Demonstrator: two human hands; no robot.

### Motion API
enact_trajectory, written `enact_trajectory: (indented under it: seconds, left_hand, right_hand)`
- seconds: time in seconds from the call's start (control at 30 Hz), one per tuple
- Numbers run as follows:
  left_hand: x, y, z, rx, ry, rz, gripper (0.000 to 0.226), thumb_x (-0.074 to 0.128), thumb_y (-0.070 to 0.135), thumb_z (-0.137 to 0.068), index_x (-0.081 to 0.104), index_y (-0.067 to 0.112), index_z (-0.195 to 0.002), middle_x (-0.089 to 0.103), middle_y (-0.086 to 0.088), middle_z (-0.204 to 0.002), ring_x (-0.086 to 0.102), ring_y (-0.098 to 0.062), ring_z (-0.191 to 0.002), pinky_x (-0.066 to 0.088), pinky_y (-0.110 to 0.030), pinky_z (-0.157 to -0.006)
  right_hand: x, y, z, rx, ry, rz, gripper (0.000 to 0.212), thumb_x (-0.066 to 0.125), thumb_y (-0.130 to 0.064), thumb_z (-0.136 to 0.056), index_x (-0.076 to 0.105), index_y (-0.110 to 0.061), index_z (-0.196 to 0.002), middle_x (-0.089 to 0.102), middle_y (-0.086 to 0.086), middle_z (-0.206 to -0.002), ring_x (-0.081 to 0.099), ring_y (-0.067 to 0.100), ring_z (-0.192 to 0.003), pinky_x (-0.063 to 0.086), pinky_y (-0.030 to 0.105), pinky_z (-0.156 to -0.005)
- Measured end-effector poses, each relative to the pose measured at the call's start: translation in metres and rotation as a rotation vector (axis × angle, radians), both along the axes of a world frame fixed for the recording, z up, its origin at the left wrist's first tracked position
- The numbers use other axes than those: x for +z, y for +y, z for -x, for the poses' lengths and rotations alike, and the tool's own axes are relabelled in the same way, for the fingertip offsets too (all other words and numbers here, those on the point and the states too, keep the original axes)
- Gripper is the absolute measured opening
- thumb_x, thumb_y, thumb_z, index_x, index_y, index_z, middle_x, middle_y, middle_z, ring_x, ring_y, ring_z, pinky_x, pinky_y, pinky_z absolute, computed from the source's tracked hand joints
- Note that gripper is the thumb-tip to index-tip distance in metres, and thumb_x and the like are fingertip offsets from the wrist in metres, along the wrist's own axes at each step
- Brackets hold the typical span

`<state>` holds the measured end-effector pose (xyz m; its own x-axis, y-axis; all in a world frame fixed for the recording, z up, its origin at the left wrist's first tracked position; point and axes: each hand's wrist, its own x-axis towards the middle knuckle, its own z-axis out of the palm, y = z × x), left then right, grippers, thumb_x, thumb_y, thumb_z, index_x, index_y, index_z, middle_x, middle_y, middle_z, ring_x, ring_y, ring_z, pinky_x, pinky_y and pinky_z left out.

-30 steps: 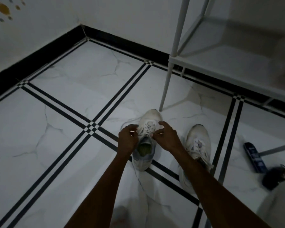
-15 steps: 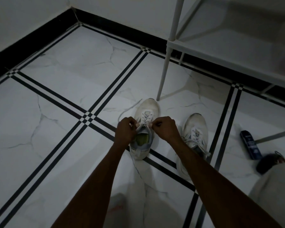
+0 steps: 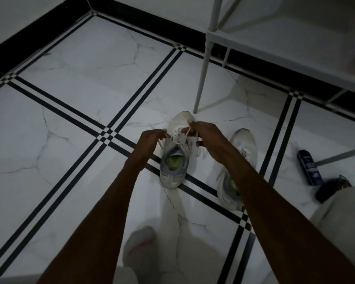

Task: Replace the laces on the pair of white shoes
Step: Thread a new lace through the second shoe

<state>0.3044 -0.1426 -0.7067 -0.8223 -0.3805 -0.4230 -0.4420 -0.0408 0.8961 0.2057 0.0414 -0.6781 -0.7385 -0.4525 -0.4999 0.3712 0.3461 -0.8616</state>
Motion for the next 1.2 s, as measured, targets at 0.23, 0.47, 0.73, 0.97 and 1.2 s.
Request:
enact_trajectory:
  seconds: [0.23,0.47,0.73,0.97,1.2]
  left_hand:
    - [0.02,0.017,0.024,0.043,0.112,-0.136,0.027,0.047,0.025,-0.105,0.058,0.009,-0.087,0.063,-0.012,-0.083,0.06,-0.024,-0.078,0.051,-0.035,-0.078]
    - [0.003,0.016,0.014,-0.147,0.163,0.169,0.027,0.046,0.008,-0.104,0.067,0.011,-0.121,0.064,0.007,-0.083,0.062,0.0,-0.076,0.049,-0.016,-0.073]
    - [-0.004,0.016,0.007,-0.177,0.175,0.196,0.033,0.069,0.032,-0.09,0.052,0.014,-0.112,0.076,-0.007,-0.092,0.073,-0.021,-0.084,0.06,-0.032,-0.078]
    - [-0.012,0.016,0.008,-0.077,0.164,0.275,0.021,0.069,0.009,-0.094,0.056,0.004,-0.109,0.077,-0.009,-0.084,0.075,-0.015,-0.075,0.056,-0.023,-0.069]
    - [-0.013,0.016,0.01,-0.131,0.308,0.289,0.03,0.067,0.012,-0.097,0.046,0.006,-0.117,0.077,-0.008,-0.086,0.076,-0.017,-0.077,0.06,-0.026,-0.072]
  right_hand:
    - [-0.013,-0.014,-0.002,-0.068,-0.045,0.154,0.019,0.055,-0.032,-0.1,0.069,-0.023,-0.11,0.075,0.003,-0.1,0.067,0.015,-0.084,0.047,0.03,-0.066]
    - [-0.03,-0.015,-0.002,0.027,0.09,0.03,0.042,0.06,-0.005,-0.094,0.059,-0.026,-0.131,0.07,0.009,-0.112,0.067,0.018,-0.097,0.051,0.02,-0.062]
    - [-0.036,-0.024,-0.005,-0.268,-0.003,0.018,0.013,0.086,-0.018,-0.073,0.077,-0.016,-0.082,0.076,0.009,-0.086,0.072,0.027,-0.085,0.061,0.04,-0.073]
    - [-0.031,-0.016,-0.005,0.092,0.044,0.214,0.022,0.075,-0.012,-0.087,0.075,0.0,-0.105,0.074,0.02,-0.099,0.072,0.029,-0.095,0.059,0.032,-0.087]
    - [-0.036,-0.031,-0.008,-0.167,0.06,0.058,0.027,0.085,-0.031,-0.076,0.08,-0.011,-0.093,0.077,0.01,-0.084,0.074,0.024,-0.082,0.061,0.038,-0.083]
